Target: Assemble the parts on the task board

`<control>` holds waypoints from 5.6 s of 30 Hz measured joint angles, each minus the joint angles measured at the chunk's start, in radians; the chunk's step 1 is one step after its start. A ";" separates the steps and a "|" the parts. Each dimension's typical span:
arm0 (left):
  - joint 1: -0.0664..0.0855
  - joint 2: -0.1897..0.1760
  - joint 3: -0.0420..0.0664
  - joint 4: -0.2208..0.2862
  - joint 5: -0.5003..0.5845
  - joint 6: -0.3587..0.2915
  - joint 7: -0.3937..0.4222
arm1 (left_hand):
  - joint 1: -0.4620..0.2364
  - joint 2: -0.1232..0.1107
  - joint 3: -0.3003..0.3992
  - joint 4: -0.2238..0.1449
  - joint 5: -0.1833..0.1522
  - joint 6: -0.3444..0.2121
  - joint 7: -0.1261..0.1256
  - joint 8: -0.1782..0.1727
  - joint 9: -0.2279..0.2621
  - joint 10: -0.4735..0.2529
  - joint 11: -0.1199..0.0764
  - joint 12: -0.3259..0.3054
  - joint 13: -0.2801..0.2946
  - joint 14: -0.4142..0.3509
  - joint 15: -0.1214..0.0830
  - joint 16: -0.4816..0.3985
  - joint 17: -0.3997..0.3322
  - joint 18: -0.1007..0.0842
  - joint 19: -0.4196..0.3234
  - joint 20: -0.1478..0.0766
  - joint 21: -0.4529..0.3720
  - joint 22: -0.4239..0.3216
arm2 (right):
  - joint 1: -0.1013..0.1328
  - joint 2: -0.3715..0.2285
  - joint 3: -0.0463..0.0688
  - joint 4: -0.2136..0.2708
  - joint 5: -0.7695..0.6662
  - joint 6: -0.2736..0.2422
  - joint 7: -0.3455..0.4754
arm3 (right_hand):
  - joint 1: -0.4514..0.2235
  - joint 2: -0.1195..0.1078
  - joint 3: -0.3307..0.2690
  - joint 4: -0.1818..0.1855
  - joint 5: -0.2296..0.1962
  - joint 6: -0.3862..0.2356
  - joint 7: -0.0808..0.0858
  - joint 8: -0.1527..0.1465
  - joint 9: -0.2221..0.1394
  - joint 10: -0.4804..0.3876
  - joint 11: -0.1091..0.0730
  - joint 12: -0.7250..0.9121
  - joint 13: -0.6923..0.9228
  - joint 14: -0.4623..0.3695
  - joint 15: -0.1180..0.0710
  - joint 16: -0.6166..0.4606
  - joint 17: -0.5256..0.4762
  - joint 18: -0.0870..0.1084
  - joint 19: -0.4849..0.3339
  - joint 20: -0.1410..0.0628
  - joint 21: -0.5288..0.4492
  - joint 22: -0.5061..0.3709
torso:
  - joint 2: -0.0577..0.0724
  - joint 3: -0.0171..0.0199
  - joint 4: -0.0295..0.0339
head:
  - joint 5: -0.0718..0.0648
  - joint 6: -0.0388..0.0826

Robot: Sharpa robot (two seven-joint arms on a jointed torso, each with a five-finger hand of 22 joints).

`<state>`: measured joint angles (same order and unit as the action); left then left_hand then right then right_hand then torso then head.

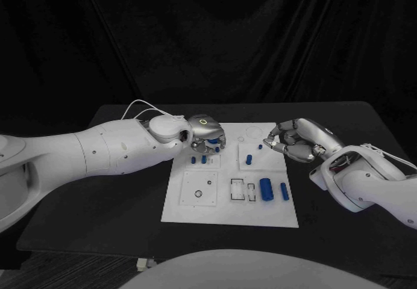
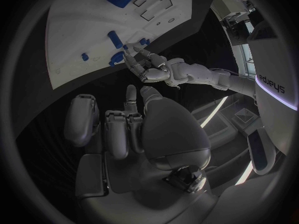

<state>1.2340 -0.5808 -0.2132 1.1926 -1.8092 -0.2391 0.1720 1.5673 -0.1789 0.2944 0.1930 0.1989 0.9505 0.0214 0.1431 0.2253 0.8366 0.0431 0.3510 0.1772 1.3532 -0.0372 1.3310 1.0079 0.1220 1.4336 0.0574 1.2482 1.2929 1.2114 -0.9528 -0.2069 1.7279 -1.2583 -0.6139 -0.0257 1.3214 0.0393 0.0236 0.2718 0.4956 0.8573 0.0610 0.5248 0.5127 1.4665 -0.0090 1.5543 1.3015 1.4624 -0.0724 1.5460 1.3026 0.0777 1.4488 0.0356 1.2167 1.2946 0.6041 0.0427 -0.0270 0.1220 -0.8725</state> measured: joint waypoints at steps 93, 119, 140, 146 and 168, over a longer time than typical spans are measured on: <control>0.013 -0.101 0.000 0.031 0.013 -0.032 0.040 | -0.057 -0.012 0.132 -0.108 -0.080 0.177 0.041 -0.023 -0.019 0.322 -0.021 -0.159 -0.061 0.046 -0.018 -0.011 -0.013 0.000 -0.012 -0.013 -0.058 0.000 | -0.030 0.012 0.000 -0.029 -0.002 0.031 -0.015 | 0.000 0.000 0.000 0.000 0.000 0.000 0.000 0.000 0.000 0.000 0.000 0.000 0.000 0.000 0.000 0.000 0.000 0.000 0.000 0.000 -0.001 0.000 | 0.000 -0.0004 0.0001 | -0.005 0.000; -0.004 -0.087 0.002 0.004 0.016 -0.001 0.034 | -0.057 -0.012 0.132 -0.108 -0.080 0.177 0.041 -0.035 -0.020 0.323 -0.019 -0.159 -0.061 0.036 -0.016 -0.024 -0.045 0.000 -0.013 -0.012 -0.081 0.000 | -0.030 0.014 0.000 -0.029 -0.002 0.035 -0.017 | 0.000 0.000 0.000 0.000 0.000 0.000 0.000 0.000 0.000 0.000 0.000 0.000 0.000 0.000 0.000 0.000 0.000 0.000 0.000 0.000 -0.001 0.000 | 0.000 -0.0001 0.0004 | -0.006 0.000; -0.024 -0.072 0.001 -0.025 0.020 0.013 0.017 | -0.057 -0.012 0.133 -0.108 -0.079 0.083 0.006 -0.070 -0.048 0.291 -0.026 -0.210 -0.060 0.012 -0.012 -0.058 -0.088 0.000 -0.022 -0.003 -0.105 0.000 | -0.031 0.017 0.000 -0.029 0.001 0.043 -0.021 | 0.000 0.000 0.000 0.000 0.000 0.000 0.000 0.000 0.000 0.000 0.000 0.000 0.000 0.000 0.000 0.000 0.000 0.000 0.000 0.000 -0.001 0.000 | 0.000 -0.0001 0.0006 | -0.007 0.000; -0.028 -0.071 0.002 -0.029 0.019 0.022 0.011 | -0.078 -0.033 0.190 -0.113 -0.079 0.003 -0.025 -0.070 -0.060 0.265 -0.019 -0.229 -0.061 0.006 -0.007 -0.058 -0.101 0.000 -0.026 0.000 -0.127 0.000 | -0.032 0.016 0.000 -0.029 0.001 0.047 -0.022 | 0.015 -0.016 0.000 0.000 0.000 0.000 0.000 0.000 0.000 0.000 0.000 0.000 0.000 0.000 0.000 0.000 0.000 0.000 0.000 0.000 -0.001 0.000 | 0.000 -0.0001 0.0006 | -0.007 0.000; -0.029 -0.144 0.000 -0.028 0.019 -0.072 0.015 | -0.078 -0.033 0.190 -0.113 -0.080 -0.084 -0.066 -0.070 -0.087 0.228 -0.011 -0.248 -0.058 -0.015 0.000 -0.071 -0.117 0.001 -0.033 0.007 -0.139 0.000 | -0.033 -0.004 0.000 -0.028 0.002 0.053 -0.026 | 0.015 -0.016 0.000 0.000 0.000 0.000 0.000 0.000 0.000 0.000 0.000 0.000 0.000 0.000 0.000 0.000 0.000 0.000 0.000 0.000 -0.001 0.000 | 0.000 -0.0006 0.0007 | 0.004 0.000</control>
<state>1.2049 -0.7252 -0.2129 1.1645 -1.7906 -0.3110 0.1868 1.4897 -0.2116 0.4846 0.0799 0.1193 0.8666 -0.0450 0.0734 0.1388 1.0644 0.0324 0.1027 0.1190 1.3383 -0.0375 1.2603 0.8911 0.1225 1.4010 0.0642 1.1089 1.2929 1.1781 -0.9568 -0.2066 1.6995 -1.2565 -0.5610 -0.0520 1.3368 0.0238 0.0236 0.2719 0.4956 0.8572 0.0610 0.5248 0.5126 1.4666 -0.0090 1.5543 1.3015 1.4624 -0.0724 1.5460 1.3026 0.0777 1.4484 0.0356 1.2156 1.2946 0.6041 0.0421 -0.0264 0.1257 -0.8725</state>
